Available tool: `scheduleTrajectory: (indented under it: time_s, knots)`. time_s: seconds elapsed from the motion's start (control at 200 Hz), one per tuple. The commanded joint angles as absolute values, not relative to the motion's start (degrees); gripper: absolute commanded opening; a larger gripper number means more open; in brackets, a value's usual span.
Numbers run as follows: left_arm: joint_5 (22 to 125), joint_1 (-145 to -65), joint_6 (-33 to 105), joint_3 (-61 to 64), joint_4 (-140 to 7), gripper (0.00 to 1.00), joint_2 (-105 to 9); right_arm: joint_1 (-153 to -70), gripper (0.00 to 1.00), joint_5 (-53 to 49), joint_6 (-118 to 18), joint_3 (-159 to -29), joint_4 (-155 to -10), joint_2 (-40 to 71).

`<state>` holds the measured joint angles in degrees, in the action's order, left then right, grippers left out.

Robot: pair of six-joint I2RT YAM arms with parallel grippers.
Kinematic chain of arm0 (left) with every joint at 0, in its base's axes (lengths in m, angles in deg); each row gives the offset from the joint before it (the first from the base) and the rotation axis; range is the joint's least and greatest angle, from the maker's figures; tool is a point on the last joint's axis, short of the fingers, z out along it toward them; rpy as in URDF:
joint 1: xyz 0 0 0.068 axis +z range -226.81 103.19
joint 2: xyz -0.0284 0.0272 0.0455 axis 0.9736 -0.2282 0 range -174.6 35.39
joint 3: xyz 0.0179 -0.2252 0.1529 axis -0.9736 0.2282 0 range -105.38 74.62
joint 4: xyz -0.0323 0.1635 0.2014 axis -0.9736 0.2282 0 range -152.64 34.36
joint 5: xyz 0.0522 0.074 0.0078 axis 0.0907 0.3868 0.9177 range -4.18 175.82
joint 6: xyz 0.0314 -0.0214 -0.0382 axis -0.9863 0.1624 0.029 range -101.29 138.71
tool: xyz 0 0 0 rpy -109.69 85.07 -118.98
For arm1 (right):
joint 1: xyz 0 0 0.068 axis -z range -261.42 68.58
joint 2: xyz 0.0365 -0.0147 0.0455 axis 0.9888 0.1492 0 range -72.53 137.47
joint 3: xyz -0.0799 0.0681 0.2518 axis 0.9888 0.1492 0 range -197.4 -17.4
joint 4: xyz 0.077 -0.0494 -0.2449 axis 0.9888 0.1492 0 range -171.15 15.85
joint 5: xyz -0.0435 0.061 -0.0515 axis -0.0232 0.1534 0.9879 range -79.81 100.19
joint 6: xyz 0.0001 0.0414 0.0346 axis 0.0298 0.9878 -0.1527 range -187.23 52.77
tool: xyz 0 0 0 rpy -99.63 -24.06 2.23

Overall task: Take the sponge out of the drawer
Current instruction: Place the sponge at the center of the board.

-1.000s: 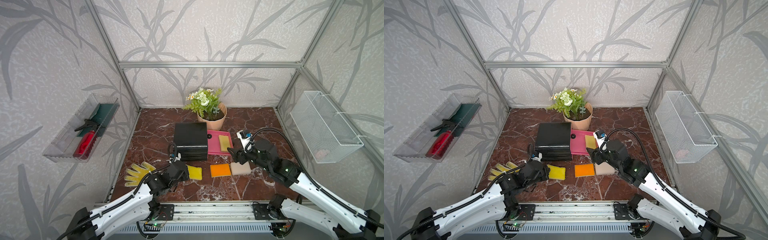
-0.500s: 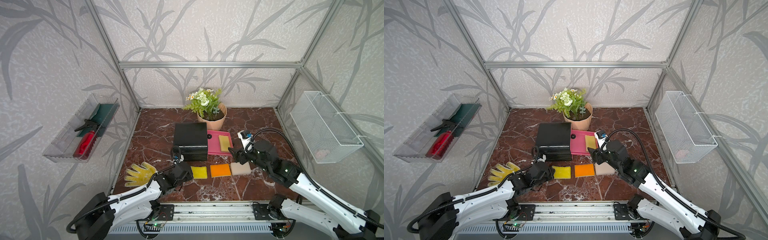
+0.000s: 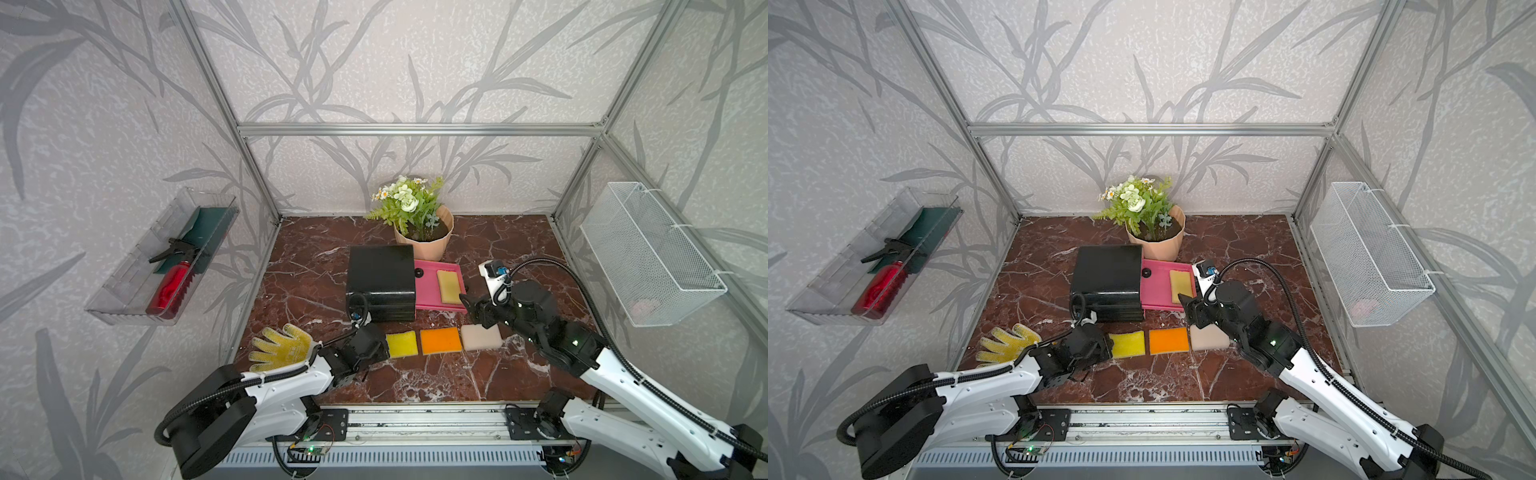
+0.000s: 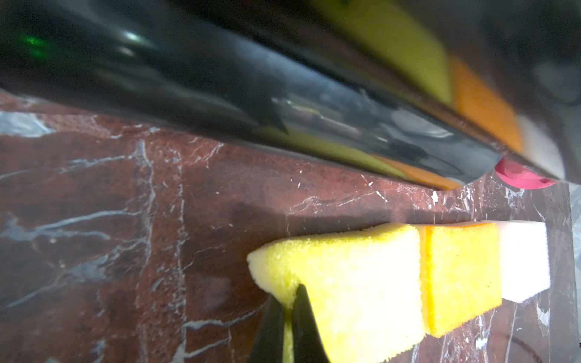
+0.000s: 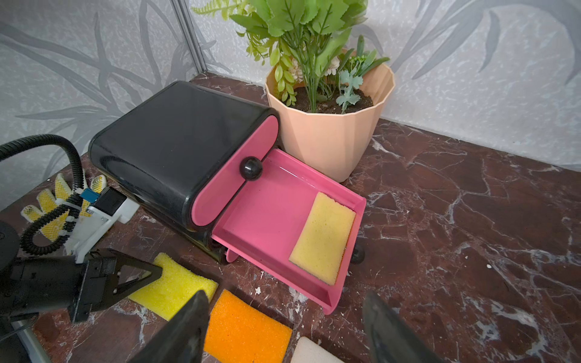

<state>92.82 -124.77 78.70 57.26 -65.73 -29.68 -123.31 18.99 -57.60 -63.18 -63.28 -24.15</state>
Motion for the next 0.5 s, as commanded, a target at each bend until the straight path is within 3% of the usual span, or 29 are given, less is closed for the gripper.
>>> scheduleTrajectory:
  time_s: [0.0,0.495]
  knots:
    - [94.3,-124.9,78.5,57.5,-65.2,0.09,-29.7,-122.9,0.77,19.6,-57.4,-62.5,-63.1,-25.2]
    - [97.3,-125.0,77.2,56.4,-58.2,0.47,-24.2,-122.3,0.77,18.8,-57.2,-62.2,-63.2,-24.7]
